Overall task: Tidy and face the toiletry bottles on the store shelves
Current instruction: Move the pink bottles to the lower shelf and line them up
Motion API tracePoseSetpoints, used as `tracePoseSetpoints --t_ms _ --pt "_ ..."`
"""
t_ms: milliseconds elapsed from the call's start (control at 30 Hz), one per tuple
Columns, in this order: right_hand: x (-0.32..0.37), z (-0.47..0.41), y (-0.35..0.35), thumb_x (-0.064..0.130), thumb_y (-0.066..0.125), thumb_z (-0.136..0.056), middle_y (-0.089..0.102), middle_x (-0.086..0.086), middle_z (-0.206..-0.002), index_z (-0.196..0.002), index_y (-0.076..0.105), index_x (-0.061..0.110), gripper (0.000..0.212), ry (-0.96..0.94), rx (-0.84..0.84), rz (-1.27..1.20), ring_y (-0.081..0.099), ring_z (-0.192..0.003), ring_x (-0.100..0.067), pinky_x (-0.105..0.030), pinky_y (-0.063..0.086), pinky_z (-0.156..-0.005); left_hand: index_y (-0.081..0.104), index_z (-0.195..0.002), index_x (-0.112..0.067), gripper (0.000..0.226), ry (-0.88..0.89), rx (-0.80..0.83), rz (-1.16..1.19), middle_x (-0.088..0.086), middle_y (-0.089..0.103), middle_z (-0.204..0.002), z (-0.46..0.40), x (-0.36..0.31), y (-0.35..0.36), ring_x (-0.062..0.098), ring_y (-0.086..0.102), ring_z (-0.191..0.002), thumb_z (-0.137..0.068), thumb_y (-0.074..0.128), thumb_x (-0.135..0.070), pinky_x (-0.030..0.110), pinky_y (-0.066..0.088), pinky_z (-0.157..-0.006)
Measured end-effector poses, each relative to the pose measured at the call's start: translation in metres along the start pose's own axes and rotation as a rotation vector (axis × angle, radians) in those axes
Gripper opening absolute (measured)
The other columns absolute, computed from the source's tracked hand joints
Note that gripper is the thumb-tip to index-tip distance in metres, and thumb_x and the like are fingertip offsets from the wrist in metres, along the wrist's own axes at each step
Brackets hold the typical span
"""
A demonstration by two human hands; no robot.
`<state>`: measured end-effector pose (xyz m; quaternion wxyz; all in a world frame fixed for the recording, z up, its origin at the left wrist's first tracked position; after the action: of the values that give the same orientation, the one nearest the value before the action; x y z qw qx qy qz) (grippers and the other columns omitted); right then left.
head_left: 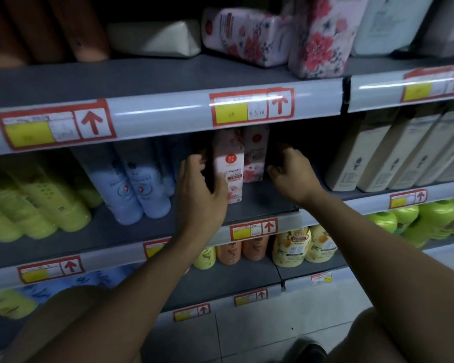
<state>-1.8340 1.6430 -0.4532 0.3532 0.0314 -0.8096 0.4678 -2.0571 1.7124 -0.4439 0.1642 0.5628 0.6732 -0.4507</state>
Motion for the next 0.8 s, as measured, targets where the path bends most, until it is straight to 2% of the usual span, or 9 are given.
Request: tracePoseSetpoints --t_ms 67,167,233,300,400,533,567,667,800 --pt "-0.001 0.011 -0.008 0.018 0.066 -0.092 0.064 -0.018 -0.13 -0.137 0.059 0.01 0.046 0.004 0.014 0.012 0.062 -0.12 -0.037 -0.045 0.053 -0.1 0.056 -0.131 -0.013 0.04 0.059 0.032 0.046 0.002 0.063 -0.126 0.009 -0.006 -0.011 0.013 0.06 -0.11 -0.093 0.07 -0.012 0.024 0.051 -0.09" --pt "0.001 0.029 -0.021 0.016 0.067 -0.094 0.064 -0.015 -0.131 -0.137 0.061 0.01 0.044 -0.009 0.045 0.034 0.063 -0.12 -0.032 -0.044 0.051 -0.103 0.058 -0.133 -0.018 0.041 0.127 0.079 0.082 -0.003 0.063 -0.124 0.025 -0.019 -0.027 0.008 0.059 -0.112 -0.093 0.065 -0.021 0.016 0.048 -0.095" --pt "0.009 0.04 -0.031 0.016 0.066 -0.094 0.067 -0.013 -0.127 -0.135 0.064 0.011 0.041 -0.028 0.038 0.041 0.066 -0.116 -0.029 -0.041 0.052 -0.1 0.058 -0.129 -0.023 0.038 0.153 0.101 0.079 -0.006 0.062 -0.119 0.04 -0.027 -0.038 0.007 0.06 -0.109 -0.092 0.065 -0.019 0.023 0.051 -0.096" --pt "0.02 0.052 -0.043 0.016 0.064 -0.095 0.069 -0.009 -0.122 -0.132 0.067 0.014 0.037 -0.044 0.014 0.026 0.068 -0.111 -0.025 -0.039 0.054 -0.097 0.057 -0.127 -0.03 0.045 0.171 0.121 0.068 -0.008 0.062 -0.117 0.053 -0.032 -0.048 0.006 0.06 -0.111 -0.091 0.069 -0.006 0.033 0.054 -0.096" --pt "0.039 0.073 -0.057 0.014 0.064 -0.095 0.071 -0.003 -0.117 -0.126 0.07 0.016 0.032 -0.065 -0.046 -0.034 0.068 -0.105 -0.018 -0.036 0.056 -0.093 0.058 -0.123 -0.033 0.048 0.192 0.118 0.055 -0.012 0.061 -0.114 0.06 -0.042 -0.065 0.004 0.06 -0.11 -0.09 0.071 -0.002 0.036 0.055 -0.094" --pt "0.058 0.104 -0.077 0.013 0.065 -0.096 0.07 0.007 -0.112 -0.118 0.072 0.021 0.024 -0.074 -0.143 -0.129 0.064 -0.096 -0.001 -0.011 0.049 -0.083 0.057 -0.118 -0.037 0.04 0.268 0.117 0.072 -0.023 0.058 -0.111 0.052 -0.075 -0.089 0.001 0.058 -0.11 -0.092 0.067 -0.009 0.021 0.05 -0.093" --pt "0.062 0.11 -0.083 0.013 0.065 -0.095 0.069 0.01 -0.11 -0.116 0.071 0.022 0.024 -0.077 -0.174 -0.15 0.063 -0.096 0.002 -0.008 0.047 -0.081 0.057 -0.119 -0.035 0.038 0.296 0.119 0.082 -0.022 0.058 -0.112 0.049 -0.085 -0.094 0.001 0.058 -0.111 -0.092 0.066 -0.01 0.019 0.048 -0.093" --pt "0.076 0.121 -0.103 0.013 0.065 -0.095 0.068 0.01 -0.109 -0.118 0.068 0.023 0.026 -0.082 -0.247 -0.205 0.063 -0.098 0.002 -0.021 0.052 -0.086 0.058 -0.119 -0.031 0.039 0.349 0.122 0.093 -0.019 0.058 -0.113 0.038 -0.112 -0.106 0.003 0.059 -0.111 -0.092 0.067 -0.005 0.016 0.047 -0.093" --pt "0.096 0.124 -0.135 0.016 0.067 -0.097 0.065 0.007 -0.111 -0.124 0.064 0.019 0.028 -0.092 -0.325 -0.218 0.062 -0.099 -0.003 -0.03 0.054 -0.088 0.06 -0.115 -0.027 0.035 0.31 0.135 0.152 -0.015 0.058 -0.108 0.02 -0.142 -0.114 0.009 0.06 -0.099 -0.091 0.068 -0.003 0.025 0.054 -0.083"
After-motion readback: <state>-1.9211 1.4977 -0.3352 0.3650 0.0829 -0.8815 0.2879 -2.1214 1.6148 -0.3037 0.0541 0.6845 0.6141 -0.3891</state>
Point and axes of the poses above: each hand's wrist, its own z-axis away from the middle knuckle, its own y-axis out of the palm, x = y × z, the point moved 6 cm from there along -z, towards the middle knuckle
